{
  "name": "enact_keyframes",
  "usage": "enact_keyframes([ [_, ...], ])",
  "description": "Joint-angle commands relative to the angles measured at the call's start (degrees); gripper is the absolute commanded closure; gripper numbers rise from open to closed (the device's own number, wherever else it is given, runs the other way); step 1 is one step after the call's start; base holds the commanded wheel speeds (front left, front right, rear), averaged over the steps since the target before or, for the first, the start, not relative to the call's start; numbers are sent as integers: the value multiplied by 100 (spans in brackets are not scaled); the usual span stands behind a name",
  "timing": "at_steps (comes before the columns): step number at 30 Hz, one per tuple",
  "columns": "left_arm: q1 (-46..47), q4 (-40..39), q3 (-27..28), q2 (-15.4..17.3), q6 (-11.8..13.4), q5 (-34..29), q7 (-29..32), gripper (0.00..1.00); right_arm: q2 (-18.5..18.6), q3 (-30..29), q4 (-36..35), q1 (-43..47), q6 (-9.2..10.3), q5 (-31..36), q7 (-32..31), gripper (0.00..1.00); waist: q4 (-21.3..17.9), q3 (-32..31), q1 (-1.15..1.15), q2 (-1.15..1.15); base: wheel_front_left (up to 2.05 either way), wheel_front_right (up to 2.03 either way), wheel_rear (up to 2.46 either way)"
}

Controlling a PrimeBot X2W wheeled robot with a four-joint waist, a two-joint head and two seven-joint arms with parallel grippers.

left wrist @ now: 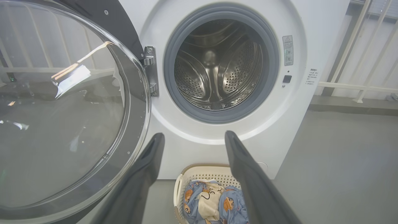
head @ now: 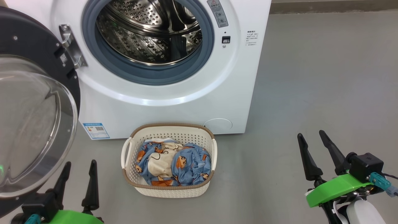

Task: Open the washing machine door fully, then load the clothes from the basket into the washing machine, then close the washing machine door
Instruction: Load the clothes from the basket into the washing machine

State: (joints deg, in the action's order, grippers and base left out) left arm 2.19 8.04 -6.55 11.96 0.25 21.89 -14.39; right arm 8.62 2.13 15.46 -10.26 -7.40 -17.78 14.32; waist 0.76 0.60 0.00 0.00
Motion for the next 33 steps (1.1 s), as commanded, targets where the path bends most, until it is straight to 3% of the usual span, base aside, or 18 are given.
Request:
enact_keyframes([
  [1, 85, -155, 228, 117, 25, -69, -60, 0, 36, 139, -144, -18, -9, -6, 68, 0, 0, -2, 0, 0, 0, 0, 0],
  [11, 88, -211, 238, 117, 11, -47, -61, 0, 6, 152, -150, -14, -9, -2, 68, 0, -2, 13, 0, 0, 34, -34, 0],
  [33, 104, -251, 321, 51, 10, -29, -61, 0, -18, 122, -147, -67, -9, -18, 68, 0, -3, 74, 0, 0, 116, -116, 0],
])
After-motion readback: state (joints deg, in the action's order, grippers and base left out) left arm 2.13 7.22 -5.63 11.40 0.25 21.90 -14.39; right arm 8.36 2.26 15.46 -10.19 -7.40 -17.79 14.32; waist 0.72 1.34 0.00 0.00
